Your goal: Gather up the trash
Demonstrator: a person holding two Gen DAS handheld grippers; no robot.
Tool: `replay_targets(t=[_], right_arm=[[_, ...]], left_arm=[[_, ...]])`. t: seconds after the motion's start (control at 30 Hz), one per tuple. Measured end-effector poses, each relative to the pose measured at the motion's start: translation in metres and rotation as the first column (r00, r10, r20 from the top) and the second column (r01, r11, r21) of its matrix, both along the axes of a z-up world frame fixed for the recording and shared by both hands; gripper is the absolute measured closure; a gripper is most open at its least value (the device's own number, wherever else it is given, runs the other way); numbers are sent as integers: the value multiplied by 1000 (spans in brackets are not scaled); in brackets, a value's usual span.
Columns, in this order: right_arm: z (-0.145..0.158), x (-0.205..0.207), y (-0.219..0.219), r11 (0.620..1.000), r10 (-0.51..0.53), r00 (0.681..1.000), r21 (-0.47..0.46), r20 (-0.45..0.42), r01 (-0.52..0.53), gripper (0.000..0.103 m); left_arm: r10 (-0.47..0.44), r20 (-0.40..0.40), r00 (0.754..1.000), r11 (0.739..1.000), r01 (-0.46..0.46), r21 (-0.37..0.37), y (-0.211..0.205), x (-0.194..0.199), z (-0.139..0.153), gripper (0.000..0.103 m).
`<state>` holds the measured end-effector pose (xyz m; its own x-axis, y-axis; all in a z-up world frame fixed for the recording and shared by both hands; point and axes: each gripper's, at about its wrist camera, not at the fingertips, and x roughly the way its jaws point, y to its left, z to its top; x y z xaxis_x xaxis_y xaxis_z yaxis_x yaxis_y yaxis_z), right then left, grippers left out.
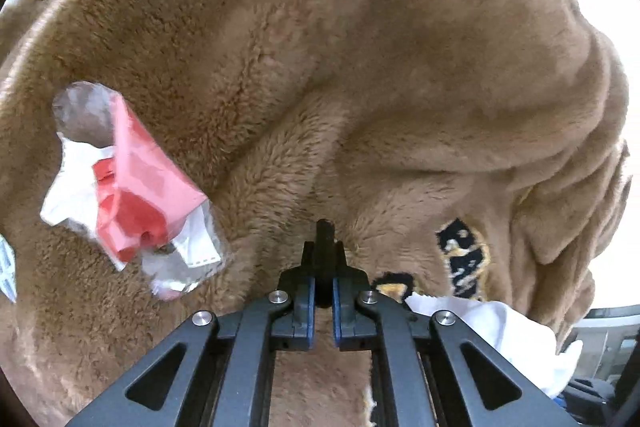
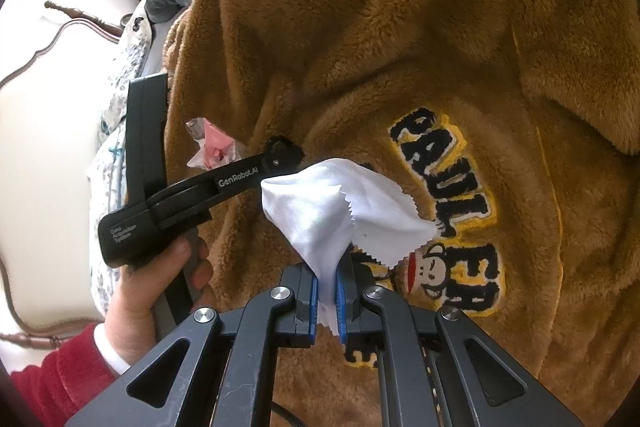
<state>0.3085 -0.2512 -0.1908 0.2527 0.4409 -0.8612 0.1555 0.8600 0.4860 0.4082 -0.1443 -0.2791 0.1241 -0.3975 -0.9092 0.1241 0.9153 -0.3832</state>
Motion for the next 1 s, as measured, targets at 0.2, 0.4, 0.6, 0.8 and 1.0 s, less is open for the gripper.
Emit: replay_targets(t=[0.2, 0.4, 0.6, 0.8, 1.0], right_arm=[[14, -11, 7, 999, 32, 999, -3, 35, -32, 96], [40, -28, 24, 995, 103, 990, -5, 91, -103, 96], [71, -58, 47, 981, 193, 969, -2, 154, -195, 96], [95, -95, 110, 924, 377, 908, -17, 180, -381, 96], [111, -148, 211, 775, 620, 756, -13, 209, -632, 96]], left_arm=[[9, 74, 997, 1000, -7, -26, 17, -37, 51, 97], [115, 125, 985, 992, -109, -57, 70, -89, 94, 97], [275, 150, 950, 961, -265, -84, 131, -151, 131, 97], [478, 172, 861, 878, -468, -100, 215, -243, 164, 97], [700, 182, 691, 711, -699, -78, 305, -373, 181, 97]])
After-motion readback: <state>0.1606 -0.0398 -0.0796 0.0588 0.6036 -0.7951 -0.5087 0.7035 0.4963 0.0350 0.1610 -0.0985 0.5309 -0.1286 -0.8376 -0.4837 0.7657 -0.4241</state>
